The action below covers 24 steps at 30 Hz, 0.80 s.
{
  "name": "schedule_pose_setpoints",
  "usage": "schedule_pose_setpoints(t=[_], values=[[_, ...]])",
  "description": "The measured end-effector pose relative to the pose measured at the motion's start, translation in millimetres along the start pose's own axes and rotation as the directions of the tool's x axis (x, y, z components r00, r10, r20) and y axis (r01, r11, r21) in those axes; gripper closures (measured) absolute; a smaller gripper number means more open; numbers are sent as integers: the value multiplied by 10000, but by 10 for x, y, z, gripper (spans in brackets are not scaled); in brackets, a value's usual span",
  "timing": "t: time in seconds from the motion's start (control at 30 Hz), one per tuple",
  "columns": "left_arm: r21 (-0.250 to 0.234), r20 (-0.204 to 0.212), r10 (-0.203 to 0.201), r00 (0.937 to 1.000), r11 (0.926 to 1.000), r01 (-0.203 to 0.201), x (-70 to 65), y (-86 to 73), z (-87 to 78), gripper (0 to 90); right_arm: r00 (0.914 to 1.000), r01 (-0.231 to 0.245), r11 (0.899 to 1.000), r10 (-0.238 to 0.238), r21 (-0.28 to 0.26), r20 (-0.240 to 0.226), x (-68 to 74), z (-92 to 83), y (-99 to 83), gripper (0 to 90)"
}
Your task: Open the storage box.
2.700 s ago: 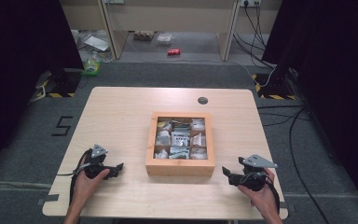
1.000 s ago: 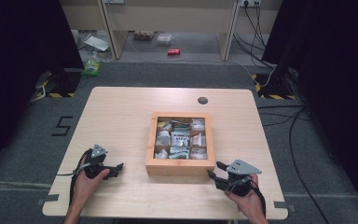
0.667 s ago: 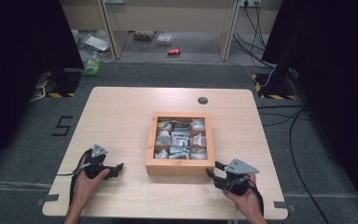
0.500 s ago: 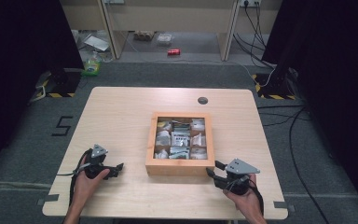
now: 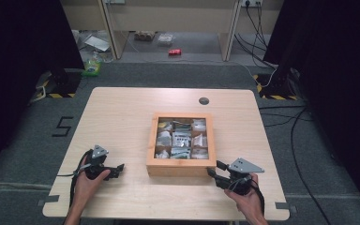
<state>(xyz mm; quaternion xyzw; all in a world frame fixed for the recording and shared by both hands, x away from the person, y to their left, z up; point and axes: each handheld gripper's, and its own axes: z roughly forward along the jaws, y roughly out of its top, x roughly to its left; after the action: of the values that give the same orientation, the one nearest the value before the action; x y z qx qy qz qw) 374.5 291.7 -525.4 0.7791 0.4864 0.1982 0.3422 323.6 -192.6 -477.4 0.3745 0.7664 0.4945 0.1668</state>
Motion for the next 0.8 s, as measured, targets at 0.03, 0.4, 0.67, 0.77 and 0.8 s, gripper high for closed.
schedule_pose_setpoints(t=[0.03, 0.4, 0.67, 0.77, 0.8], values=[[0, -1, 0, 10000, 10000, 0, 0, 0, 0, 0, 10000, -27, 10000, 27, -12, -34, 0, -7, 6, 524], [0, -1, 2, 10000, 10000, -2, 0, 0, 0, 0, 9984, 530, 9981, -523, -330, 202, 7, 35, 130, 541], [0, -2, -7, 10000, 10000, 7, -1, 0, 0, 0, 9989, 429, 9966, -416, -696, 201, -33, 35, 264, 546], [1, -2, -10, 10000, 10000, 10, -1, 0, 0, 0, 9987, 493, 9954, -478, -818, 199, -49, 38, 318, 546], [-1, -1, -3, 10000, 10000, 3, 0, 0, 0, 0, 9985, 516, 9950, -500, -851, 210, -53, 41, 336, 546]])
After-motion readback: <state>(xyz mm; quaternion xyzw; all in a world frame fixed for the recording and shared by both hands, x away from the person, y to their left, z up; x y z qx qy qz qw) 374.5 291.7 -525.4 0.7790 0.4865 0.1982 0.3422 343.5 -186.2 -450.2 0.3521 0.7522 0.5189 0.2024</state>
